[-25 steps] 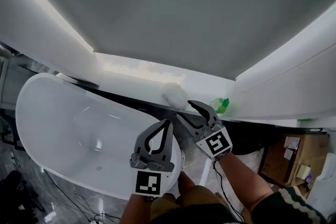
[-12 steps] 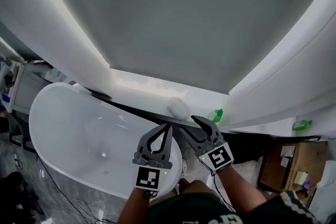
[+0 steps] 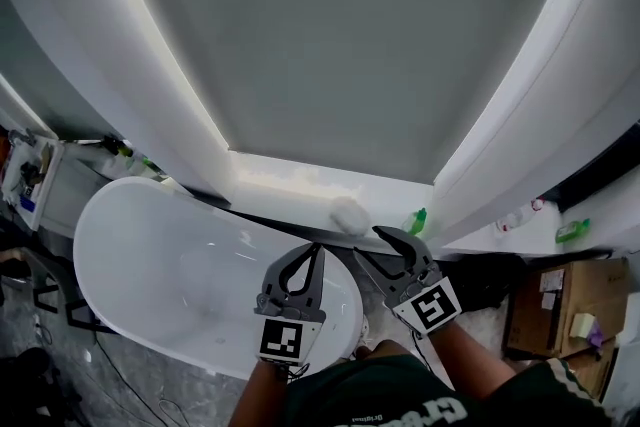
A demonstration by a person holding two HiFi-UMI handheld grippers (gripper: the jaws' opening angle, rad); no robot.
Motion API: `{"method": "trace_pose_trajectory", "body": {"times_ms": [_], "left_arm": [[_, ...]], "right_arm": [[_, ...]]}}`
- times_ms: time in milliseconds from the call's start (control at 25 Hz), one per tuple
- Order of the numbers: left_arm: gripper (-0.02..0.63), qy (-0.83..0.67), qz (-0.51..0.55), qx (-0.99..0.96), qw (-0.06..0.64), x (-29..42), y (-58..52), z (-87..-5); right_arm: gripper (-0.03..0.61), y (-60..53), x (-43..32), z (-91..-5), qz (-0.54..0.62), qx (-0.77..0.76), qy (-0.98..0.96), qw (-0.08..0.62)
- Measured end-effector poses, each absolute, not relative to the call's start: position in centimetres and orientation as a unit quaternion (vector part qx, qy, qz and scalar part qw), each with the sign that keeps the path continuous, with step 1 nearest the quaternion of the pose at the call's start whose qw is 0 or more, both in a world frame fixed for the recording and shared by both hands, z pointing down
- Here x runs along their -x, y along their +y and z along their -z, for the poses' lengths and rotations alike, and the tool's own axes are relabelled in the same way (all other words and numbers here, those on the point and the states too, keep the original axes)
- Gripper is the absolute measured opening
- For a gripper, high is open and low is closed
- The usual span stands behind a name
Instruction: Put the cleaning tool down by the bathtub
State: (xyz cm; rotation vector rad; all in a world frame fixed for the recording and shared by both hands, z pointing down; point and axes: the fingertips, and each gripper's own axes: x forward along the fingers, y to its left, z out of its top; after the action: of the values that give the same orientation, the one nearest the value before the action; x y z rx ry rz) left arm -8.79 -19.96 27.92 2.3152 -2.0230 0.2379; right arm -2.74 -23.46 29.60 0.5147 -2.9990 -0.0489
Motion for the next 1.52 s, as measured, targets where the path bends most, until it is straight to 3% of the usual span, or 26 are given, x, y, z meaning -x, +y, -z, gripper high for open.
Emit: {"method": "trace_pose_trajectory", "body": {"times_ms": [1160,1520], "left_arm": [[0.008,-0.625,-0.061,-0.778,-0.027,10.0,-9.5,-22.6],[0.008,-0.607,-0.053,-0.792,-0.033,8.8,-7.5,-22.0]], "right_arm": [[0.015,-10.2,3.7,-22.3,0.056,-0.189,-0.98,0.002],[0.014,-8.0,3.7,-21.8,0.052,-0.19,-0.98,-0.005]]}}
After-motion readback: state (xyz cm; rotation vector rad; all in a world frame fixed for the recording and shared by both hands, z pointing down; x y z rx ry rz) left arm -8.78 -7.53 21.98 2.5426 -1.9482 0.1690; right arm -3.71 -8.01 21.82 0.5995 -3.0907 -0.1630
